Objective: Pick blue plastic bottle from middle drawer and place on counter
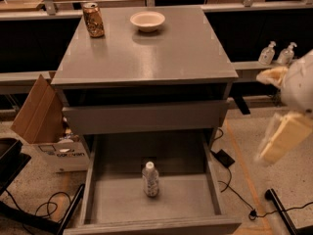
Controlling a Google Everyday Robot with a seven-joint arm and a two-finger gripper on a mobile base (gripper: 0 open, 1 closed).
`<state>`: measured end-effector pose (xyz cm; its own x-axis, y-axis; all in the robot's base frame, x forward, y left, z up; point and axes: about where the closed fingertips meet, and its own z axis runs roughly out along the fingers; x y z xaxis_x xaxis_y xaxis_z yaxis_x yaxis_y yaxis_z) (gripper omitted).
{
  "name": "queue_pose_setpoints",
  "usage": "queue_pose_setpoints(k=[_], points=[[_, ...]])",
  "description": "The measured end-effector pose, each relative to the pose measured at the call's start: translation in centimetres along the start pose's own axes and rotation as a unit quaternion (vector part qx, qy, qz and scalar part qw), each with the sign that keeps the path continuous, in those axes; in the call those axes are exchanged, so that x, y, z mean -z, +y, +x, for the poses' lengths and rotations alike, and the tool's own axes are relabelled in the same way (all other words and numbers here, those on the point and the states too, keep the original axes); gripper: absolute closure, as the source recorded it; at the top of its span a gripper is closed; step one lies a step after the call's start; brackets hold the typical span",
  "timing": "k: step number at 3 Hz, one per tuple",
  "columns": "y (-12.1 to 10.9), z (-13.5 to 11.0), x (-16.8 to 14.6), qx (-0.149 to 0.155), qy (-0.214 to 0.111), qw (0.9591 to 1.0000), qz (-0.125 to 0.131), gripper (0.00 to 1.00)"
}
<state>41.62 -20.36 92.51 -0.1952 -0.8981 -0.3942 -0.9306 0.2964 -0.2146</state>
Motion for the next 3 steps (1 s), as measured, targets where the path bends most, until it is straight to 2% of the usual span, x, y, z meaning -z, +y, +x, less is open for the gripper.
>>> queue_pose_setpoints(k=[1, 2, 3], points=[[3.6, 1.8, -6.7, -0.015, -0.084, 0.9960, -0.027, 0.00], [5.4, 0.8, -13.1, -0.029, -0.194, 0.9800, -0.031, 0.00], [4.9, -2.7, -16.1, -0.051, -0.292, 0.9547, -0.020, 0.00]])
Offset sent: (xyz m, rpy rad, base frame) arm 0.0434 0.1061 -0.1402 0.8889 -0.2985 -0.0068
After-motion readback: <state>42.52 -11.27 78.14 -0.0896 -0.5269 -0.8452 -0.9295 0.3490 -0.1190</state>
